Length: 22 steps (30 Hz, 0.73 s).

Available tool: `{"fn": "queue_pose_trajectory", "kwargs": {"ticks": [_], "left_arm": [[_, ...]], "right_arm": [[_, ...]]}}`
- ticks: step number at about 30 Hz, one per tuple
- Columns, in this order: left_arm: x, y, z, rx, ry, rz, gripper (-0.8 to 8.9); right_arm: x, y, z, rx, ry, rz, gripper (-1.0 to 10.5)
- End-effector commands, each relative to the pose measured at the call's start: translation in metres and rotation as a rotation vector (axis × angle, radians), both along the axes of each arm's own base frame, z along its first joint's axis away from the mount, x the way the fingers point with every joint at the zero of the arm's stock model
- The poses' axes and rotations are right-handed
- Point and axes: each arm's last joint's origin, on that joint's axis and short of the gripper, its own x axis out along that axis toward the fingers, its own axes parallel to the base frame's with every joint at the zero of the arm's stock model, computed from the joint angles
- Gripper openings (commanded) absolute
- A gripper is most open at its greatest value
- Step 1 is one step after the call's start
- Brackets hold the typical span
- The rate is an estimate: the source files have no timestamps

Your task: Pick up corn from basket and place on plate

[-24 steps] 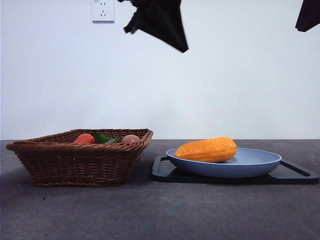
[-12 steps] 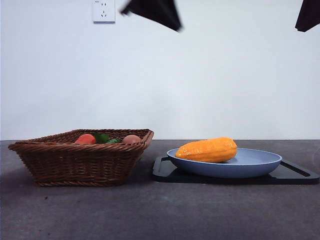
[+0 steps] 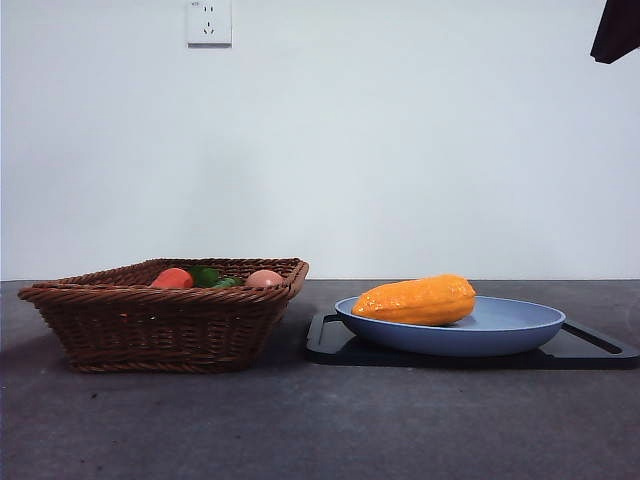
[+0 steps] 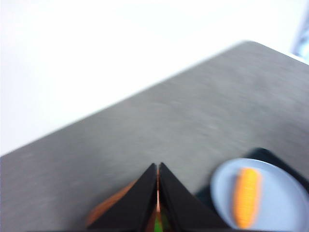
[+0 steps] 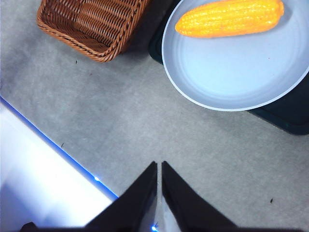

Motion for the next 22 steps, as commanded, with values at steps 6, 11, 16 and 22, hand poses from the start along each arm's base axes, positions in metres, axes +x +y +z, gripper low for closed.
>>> {"fn": "queue_pose_trajectory", "kwargs": {"ticks": [6, 11, 16, 22], "left_arm": [[-0.049, 0.055, -0.050, -0.013, -0.114, 0.218, 0.08], [-0.078, 0.067, -0.091, -0.004, -0.149, 0.294, 0.08], [-0.104, 0.068, -0.138, -0.009, -0.180, 0.318, 0.08], [-0.129, 0.066, -0.195, -0.034, -0.193, 0.327, 0.08]], "right_arm": [[0.002, 0.001, 0.002, 0.004, -0.007, 0.002, 0.0], [0.002, 0.001, 0.002, 0.003, -0.007, 0.001, 0.0], [0.002, 0.001, 0.002, 0.004, -0.007, 0.002, 0.0], [0.002, 0.001, 0.002, 0.003, -0.007, 0.001, 0.0]]}}
